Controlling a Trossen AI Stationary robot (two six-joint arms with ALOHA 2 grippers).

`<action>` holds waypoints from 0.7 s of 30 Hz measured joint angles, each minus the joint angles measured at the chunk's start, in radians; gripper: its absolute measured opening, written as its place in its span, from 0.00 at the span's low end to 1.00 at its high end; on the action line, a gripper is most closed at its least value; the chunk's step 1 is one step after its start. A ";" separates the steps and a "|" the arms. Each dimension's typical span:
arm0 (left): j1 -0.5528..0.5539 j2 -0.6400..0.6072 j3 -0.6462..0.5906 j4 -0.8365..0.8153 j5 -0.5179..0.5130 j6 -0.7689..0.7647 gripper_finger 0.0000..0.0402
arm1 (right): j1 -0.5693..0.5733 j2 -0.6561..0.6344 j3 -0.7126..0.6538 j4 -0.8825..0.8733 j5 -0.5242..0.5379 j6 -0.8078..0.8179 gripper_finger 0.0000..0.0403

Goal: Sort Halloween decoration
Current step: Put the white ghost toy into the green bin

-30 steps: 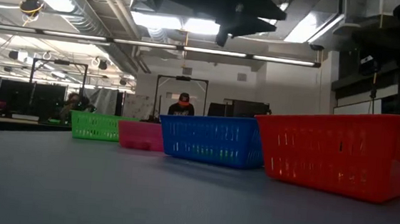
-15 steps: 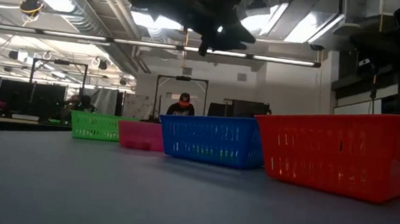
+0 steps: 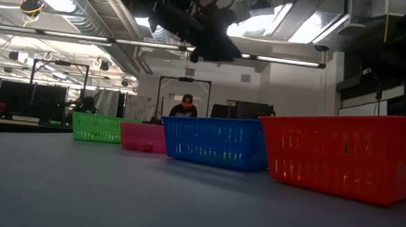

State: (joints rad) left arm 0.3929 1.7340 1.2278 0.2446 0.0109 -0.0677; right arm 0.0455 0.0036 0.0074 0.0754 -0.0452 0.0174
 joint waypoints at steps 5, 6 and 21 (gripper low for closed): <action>0.092 0.000 0.000 -0.073 0.006 0.000 0.36 | 0.000 0.000 0.000 -0.051 0.003 0.005 0.01; 0.111 0.000 0.000 -0.093 0.014 0.000 0.36 | 0.000 0.000 0.000 -0.051 0.004 0.005 0.01; 0.250 0.033 0.000 -0.475 0.040 0.215 0.36 | 0.000 0.000 0.000 -0.059 0.037 0.004 0.01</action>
State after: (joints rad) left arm 0.6434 1.7666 1.2278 -0.2303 0.0512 0.1470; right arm 0.0454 0.0040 0.0074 0.0166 -0.0080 0.0209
